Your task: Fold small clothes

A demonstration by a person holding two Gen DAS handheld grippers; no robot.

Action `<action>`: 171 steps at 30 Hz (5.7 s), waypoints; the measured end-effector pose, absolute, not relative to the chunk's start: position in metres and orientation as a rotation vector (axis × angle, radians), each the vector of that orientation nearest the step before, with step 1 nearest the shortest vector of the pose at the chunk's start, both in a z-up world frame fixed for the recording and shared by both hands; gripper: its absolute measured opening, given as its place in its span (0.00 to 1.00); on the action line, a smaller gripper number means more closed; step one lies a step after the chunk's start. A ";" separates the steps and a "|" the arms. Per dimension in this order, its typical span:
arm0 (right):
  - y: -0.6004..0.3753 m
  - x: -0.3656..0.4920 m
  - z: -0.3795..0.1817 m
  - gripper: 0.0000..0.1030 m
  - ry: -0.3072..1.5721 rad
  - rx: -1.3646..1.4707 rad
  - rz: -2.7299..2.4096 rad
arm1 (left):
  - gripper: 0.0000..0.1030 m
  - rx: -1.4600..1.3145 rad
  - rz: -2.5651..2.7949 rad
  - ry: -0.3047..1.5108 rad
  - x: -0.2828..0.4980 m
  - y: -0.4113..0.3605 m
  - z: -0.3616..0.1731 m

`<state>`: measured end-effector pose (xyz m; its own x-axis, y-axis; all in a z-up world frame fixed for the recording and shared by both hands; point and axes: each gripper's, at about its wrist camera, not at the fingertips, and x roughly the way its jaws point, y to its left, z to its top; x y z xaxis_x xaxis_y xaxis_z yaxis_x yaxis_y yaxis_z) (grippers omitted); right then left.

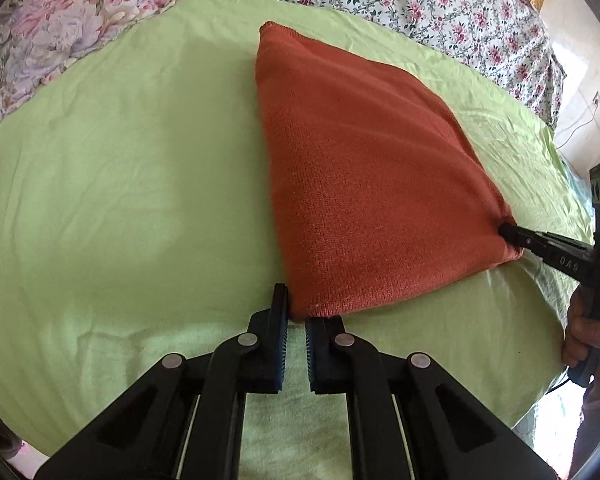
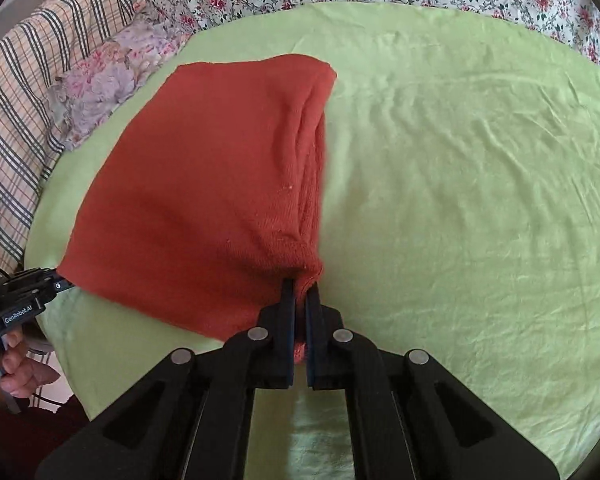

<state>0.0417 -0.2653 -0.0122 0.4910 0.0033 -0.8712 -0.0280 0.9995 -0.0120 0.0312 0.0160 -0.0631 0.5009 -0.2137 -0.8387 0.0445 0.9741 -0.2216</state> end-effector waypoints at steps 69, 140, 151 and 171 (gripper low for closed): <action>-0.245 0.110 0.023 0.30 0.960 0.222 0.185 | 0.39 -0.299 -0.396 0.970 0.068 0.033 -0.033; -0.248 -0.013 0.005 0.36 0.959 0.312 0.091 | 0.46 -0.242 -0.341 1.009 0.029 0.019 -0.030; -0.254 -0.022 0.004 0.37 0.925 0.321 0.050 | 0.47 -0.234 -0.331 0.996 0.026 0.023 -0.022; -0.212 -0.048 0.009 0.82 0.992 0.017 0.063 | 0.84 0.073 -0.111 0.979 -0.001 0.013 -0.014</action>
<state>-0.0479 -0.2119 0.0095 0.5456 0.0608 -0.8359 -0.0448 0.9981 0.0433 -0.0005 0.0126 -0.0140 0.5527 -0.0609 -0.8312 0.1266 0.9919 0.0115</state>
